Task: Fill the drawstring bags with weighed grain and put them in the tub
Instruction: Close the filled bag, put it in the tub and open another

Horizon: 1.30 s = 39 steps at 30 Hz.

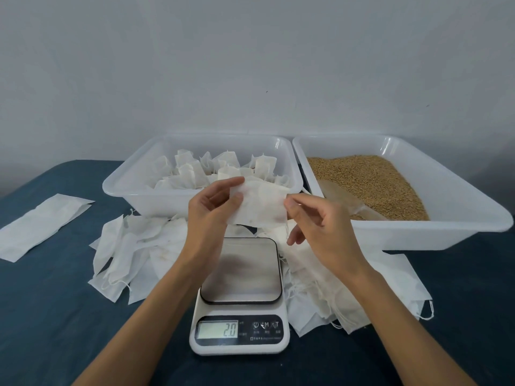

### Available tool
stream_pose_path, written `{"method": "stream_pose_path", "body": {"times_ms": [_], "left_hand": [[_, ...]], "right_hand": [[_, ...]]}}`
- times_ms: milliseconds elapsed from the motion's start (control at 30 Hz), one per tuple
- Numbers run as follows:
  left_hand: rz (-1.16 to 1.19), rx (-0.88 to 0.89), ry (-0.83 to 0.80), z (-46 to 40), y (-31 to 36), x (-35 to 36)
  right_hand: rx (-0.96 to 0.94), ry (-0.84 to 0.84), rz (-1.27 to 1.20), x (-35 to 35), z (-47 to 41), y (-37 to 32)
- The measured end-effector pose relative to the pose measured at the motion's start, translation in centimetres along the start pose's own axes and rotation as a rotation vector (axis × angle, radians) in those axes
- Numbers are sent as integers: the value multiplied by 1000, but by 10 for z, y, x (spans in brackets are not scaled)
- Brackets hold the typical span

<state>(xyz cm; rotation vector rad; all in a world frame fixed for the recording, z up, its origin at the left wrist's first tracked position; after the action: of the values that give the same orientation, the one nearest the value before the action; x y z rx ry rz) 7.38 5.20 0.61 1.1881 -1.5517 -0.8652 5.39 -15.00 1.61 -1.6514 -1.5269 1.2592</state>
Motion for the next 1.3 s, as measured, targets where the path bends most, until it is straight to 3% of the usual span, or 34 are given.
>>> {"method": "stream_pose_path", "body": {"times_ms": [200, 400, 733, 900, 1067, 1300], "left_hand": [[96, -111, -105, 2, -3, 5], [151, -118, -112, -3, -1, -2], [128, -122, -39, -6, -4, -6], [93, -84, -109, 0, -3, 6], [93, -77, -73, -1, -1, 2], [-147, 38, -50, -7, 0, -7]], "right_hand": [[-121, -143, 96, 11, 3, -9], [43, -166, 23, 6, 4, -1], [49, -183, -57, -1, 1, -14], [222, -467, -241, 14, 1, -12], [240, -625, -246, 14, 6, -18], [398, -683, -497, 10, 6, -12]]}}
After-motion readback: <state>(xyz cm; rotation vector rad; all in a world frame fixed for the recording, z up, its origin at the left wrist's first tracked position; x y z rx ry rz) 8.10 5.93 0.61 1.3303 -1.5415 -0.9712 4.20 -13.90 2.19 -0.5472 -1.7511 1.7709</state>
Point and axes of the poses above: each hand's wrist, its own z-axis away from the middle knuckle, its own x-axis out of the palm, y = z × x, the point moved 4 cm from there along -z, towards the middle knuckle, and after that the axes turned 7 degrees about -y, right-handed, at the moved point
